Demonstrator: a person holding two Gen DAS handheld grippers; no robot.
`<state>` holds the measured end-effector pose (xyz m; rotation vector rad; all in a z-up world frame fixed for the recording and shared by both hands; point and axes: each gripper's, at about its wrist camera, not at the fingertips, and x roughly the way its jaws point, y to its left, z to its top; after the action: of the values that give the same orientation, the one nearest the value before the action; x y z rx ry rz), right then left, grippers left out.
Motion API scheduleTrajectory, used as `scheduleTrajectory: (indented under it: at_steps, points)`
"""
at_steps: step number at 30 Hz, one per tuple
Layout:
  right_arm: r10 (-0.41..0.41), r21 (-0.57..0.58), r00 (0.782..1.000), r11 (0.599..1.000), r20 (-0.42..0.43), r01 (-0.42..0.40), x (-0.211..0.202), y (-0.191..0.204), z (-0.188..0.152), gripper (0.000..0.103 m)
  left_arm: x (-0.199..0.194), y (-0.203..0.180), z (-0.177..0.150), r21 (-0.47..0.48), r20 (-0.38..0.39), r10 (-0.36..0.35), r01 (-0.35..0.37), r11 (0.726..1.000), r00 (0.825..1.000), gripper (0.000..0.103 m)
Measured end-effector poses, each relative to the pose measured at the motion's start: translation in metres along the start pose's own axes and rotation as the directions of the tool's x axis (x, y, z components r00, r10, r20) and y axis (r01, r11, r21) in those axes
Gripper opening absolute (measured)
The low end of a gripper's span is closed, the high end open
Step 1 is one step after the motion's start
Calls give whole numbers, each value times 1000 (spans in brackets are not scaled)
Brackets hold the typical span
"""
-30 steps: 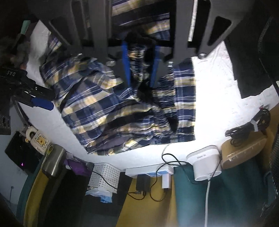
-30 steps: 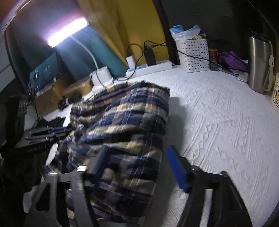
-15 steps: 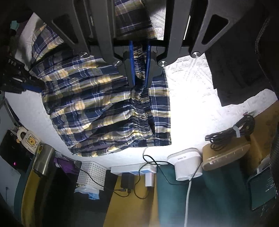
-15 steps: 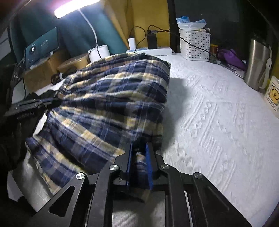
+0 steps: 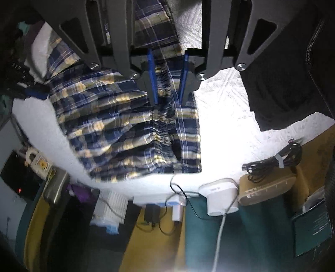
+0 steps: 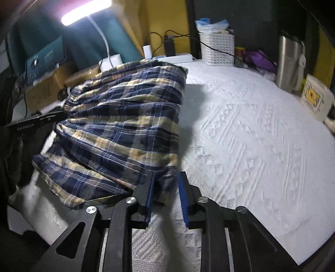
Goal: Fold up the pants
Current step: 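Grasp the folded waistband with the left gripper and tug it straight, then open the left gripper and lift both grippers off the folded pants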
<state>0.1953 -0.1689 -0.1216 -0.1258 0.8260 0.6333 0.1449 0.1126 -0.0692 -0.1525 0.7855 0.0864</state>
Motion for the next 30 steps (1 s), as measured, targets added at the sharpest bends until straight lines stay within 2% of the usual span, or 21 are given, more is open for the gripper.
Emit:
scheduleTrajectory:
  at_steps: [1, 2, 3, 4, 5, 10, 15, 21, 26, 29, 30]
  points:
    - [-10, -1, 1000, 1000, 11, 10, -2, -2, 2, 45, -5, 2, 3, -4, 21, 10, -10, 1000, 1000, 25]
    - [-13, -1, 1000, 1000, 21, 13, -4, -2, 4, 64, -9, 4, 5, -6, 39, 19, -19, 1000, 999, 38]
    - [-11, 1, 999, 1000, 34, 11, -5, -4, 8, 78, -14, 6, 8, -11, 60, 26, -25, 1000, 998, 56]
    - [-8, 3, 999, 1000, 52, 8, -7, -7, 14, 78, -18, 9, 11, -16, 78, 29, -28, 999, 996, 62]
    - [-8, 2, 998, 1000, 64, 8, -7, -8, 19, 78, -20, 11, 15, -18, 96, 30, -28, 999, 995, 63]
    - [-14, -17, 995, 1000, 103, 16, 1, -14, 52, 78, -9, 11, 31, 7, 95, 48, -48, 999, 994, 63]
    - [1, -42, 991, 999, 131, 5, 17, -17, 85, 78, 6, 2, 42, 53, 84, 29, -34, 998, 996, 63]
    - [49, -66, 991, 997, 127, -41, 47, -22, 122, 77, 28, -6, 56, 107, 79, 4, -13, 994, 997, 63]
    - [75, -62, 992, 996, 103, -68, 69, -27, 141, 76, 48, -6, 64, 134, 46, 6, -12, 991, 999, 63]
    - [118, -58, 990, 992, 74, -113, 81, -28, 147, 67, 55, -4, 63, 141, 29, -12, 8, 990, 1000, 63]
    - [167, -47, 985, 985, 51, -165, 87, -29, 150, 67, 57, -4, 63, 146, 22, -20, 16, 989, 1000, 63]
